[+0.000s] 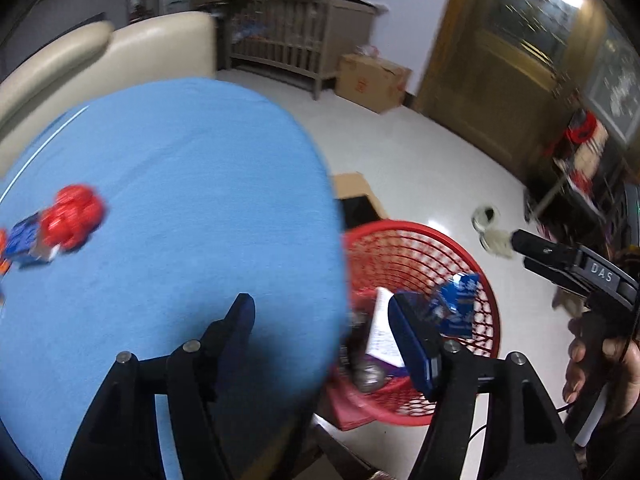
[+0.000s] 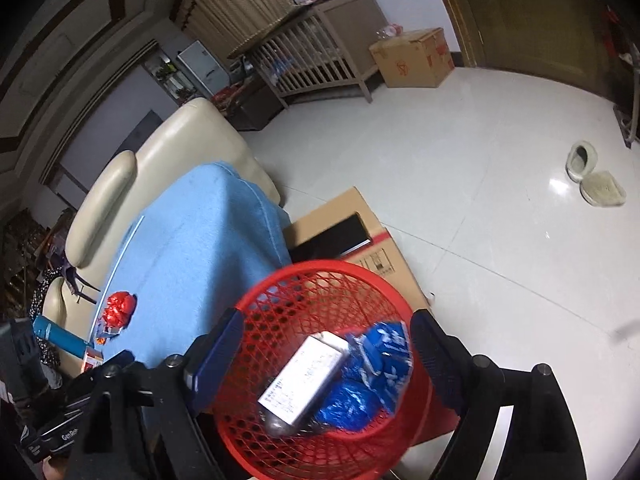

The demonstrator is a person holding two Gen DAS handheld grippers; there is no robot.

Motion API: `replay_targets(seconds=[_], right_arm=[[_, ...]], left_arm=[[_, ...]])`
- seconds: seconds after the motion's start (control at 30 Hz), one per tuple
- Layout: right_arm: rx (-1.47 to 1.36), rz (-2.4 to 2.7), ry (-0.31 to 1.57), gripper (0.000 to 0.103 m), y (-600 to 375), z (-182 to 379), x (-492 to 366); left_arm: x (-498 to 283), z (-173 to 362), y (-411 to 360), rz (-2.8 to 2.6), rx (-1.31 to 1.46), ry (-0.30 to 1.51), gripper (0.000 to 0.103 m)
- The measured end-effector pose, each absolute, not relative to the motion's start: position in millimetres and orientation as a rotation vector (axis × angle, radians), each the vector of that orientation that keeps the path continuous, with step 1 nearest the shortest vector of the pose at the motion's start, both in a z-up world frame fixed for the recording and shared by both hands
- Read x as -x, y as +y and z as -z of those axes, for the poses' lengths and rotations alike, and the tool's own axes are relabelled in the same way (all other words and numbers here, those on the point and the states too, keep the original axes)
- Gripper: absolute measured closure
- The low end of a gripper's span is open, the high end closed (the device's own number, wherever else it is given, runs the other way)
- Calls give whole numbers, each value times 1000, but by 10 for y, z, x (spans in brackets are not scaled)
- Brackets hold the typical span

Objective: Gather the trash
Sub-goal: 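Move both tools back over the table toward the red bag and medicine box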

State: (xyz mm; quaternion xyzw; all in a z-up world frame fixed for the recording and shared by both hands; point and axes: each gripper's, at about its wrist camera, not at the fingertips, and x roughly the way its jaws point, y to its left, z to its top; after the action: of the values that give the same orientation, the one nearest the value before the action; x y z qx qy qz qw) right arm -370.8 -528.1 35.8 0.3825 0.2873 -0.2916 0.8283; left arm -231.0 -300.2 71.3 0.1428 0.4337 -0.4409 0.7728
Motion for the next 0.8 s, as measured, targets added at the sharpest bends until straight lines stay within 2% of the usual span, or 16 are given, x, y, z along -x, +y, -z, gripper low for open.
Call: replay_targets(seconds=[0.37, 0.6, 0.8], right_arm=[[-678, 484, 646, 15, -4838, -593, 2916], [-583, 312, 712, 15, -4281, -678, 2028], [-615, 190, 732, 15, -3872, -677, 1253]], left_arm=[[1512, -689, -1541, 630, -71, 949, 32], [1232, -530, -700, 456, 50, 966, 32], [1145, -443, -263, 378, 99, 967, 32]])
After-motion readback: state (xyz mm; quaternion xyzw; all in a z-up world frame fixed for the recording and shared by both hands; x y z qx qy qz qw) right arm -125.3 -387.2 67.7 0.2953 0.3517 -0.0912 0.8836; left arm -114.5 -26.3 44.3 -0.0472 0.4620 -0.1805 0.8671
